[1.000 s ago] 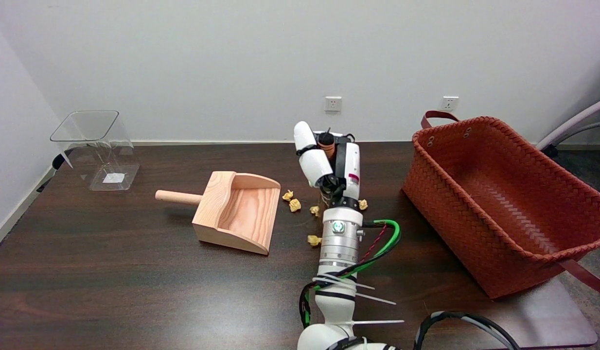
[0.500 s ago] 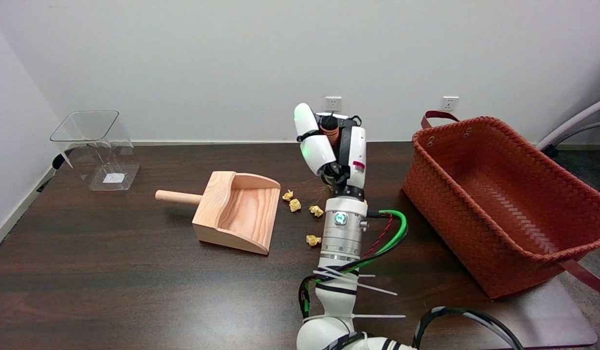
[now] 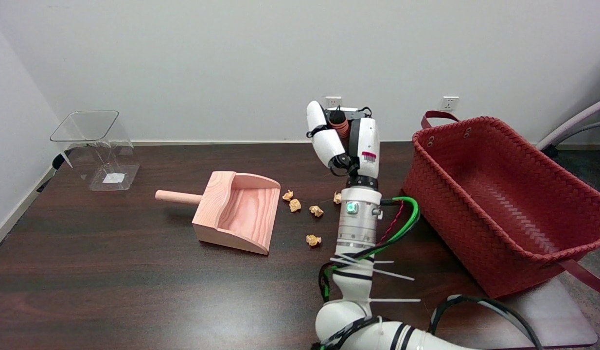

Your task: Sweep the paper balls into the dustpan.

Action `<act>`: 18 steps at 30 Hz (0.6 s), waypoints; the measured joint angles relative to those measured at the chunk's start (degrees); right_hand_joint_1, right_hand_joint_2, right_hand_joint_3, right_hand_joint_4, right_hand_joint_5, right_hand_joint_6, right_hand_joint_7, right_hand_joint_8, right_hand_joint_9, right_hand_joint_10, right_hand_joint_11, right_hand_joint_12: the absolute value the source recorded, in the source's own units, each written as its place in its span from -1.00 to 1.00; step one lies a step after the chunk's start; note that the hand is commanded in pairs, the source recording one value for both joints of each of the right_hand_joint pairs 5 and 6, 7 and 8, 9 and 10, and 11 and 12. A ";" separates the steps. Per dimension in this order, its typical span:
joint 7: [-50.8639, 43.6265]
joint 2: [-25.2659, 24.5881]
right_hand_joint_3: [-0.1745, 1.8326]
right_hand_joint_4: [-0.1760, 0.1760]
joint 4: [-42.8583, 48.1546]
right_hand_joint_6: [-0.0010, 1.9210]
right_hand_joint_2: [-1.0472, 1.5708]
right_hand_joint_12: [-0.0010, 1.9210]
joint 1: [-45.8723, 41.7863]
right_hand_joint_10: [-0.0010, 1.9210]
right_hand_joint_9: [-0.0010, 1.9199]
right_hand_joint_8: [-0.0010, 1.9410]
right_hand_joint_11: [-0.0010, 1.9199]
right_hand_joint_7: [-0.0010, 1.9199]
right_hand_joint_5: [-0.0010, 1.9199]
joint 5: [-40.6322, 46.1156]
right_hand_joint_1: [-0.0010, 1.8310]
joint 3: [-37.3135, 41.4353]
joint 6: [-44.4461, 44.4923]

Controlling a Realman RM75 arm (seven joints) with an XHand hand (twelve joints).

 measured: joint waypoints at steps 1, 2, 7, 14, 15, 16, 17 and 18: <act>-0.10 0.42 -0.67 0.00 -0.12 1.00 1.00 1.00 0.16 1.00 1.00 0.98 1.00 1.00 1.00 0.03 -0.14 0.19 -0.40; -0.17 0.88 -0.68 0.00 -0.24 1.00 1.00 1.00 0.33 1.00 1.00 0.98 1.00 1.00 1.00 0.16 -0.14 0.37 -0.87; -0.24 3.40 -0.68 0.00 -0.75 1.00 1.00 1.00 1.16 1.00 1.00 0.98 1.00 1.00 1.00 0.91 -0.14 1.13 -3.46; 0.46 6.57 -0.66 0.00 -2.30 1.00 1.00 1.00 2.07 1.00 1.00 0.98 1.00 1.00 1.00 2.07 -0.15 1.80 -6.92; 0.69 6.85 -0.66 0.00 -2.68 1.00 1.00 1.00 2.17 1.00 1.00 0.98 1.00 1.00 1.00 2.18 -0.15 1.85 -7.22; 1.06 7.16 -0.66 0.00 -3.24 1.00 1.00 1.00 2.31 1.00 1.00 0.98 1.00 1.00 1.00 2.32 -0.15 1.90 -7.60; 1.46 7.42 -0.65 0.00 -3.83 1.00 1.00 1.00 2.45 1.00 1.00 0.98 1.00 1.00 1.00 2.46 -0.16 1.93 -7.93; 1.86 7.60 -0.65 0.00 -4.39 1.00 1.00 1.00 2.56 1.00 1.00 0.98 1.00 1.00 1.00 2.54 -0.16 1.94 -8.22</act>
